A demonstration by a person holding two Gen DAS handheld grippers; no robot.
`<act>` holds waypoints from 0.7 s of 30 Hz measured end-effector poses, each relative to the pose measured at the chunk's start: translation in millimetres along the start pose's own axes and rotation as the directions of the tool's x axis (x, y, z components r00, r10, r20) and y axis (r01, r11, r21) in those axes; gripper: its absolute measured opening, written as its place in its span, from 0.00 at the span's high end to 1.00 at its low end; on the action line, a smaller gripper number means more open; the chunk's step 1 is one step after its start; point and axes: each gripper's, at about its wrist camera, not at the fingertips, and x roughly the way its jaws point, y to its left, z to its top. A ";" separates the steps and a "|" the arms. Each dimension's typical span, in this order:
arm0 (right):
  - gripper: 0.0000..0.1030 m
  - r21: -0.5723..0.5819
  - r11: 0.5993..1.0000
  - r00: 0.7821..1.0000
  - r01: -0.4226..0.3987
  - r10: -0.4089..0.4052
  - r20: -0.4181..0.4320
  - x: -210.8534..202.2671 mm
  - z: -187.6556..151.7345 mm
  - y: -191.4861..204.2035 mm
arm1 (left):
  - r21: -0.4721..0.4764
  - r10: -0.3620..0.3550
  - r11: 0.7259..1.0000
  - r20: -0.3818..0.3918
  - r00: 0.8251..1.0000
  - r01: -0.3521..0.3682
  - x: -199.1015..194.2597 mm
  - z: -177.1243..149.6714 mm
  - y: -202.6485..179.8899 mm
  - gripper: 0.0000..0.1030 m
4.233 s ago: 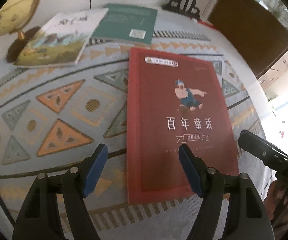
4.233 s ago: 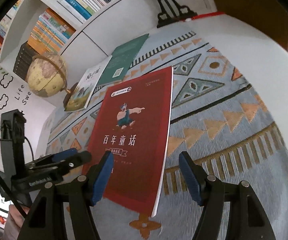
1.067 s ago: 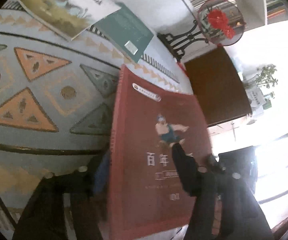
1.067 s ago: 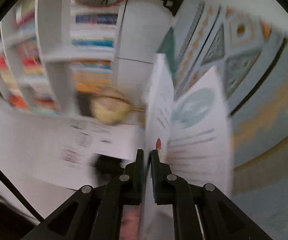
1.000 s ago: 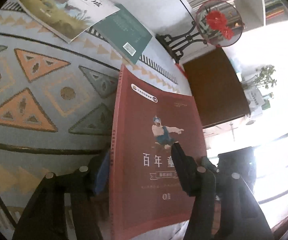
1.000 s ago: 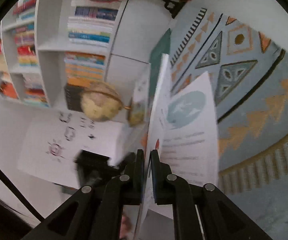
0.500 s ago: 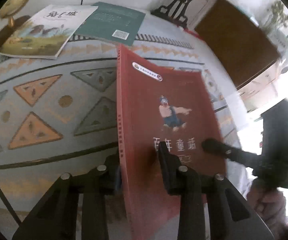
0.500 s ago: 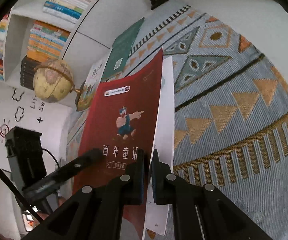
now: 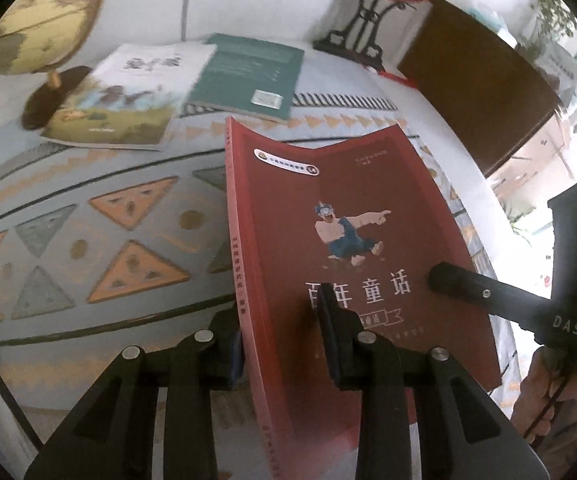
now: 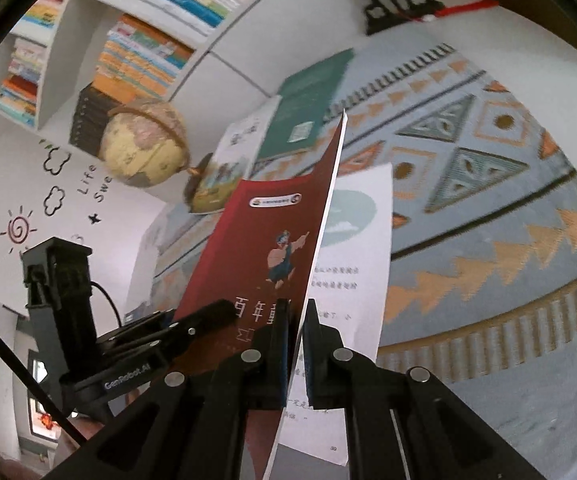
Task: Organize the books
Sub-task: 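Carry the upright red book with both grippers toward the book stack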
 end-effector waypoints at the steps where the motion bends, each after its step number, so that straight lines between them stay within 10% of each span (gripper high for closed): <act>1: 0.94 -0.006 1.000 1.000 -0.013 0.013 0.001 0.6 -1.2 6.8 | -0.005 0.010 1.000 -0.003 1.000 -0.010 -6.7 -1.5 4.5 0.73; 21: 0.94 -0.121 0.960 0.967 -0.254 0.256 -0.003 38.5 -43.4 190.3 | -0.162 0.094 0.985 0.173 0.980 -0.066 -171.4 -52.1 128.1 0.73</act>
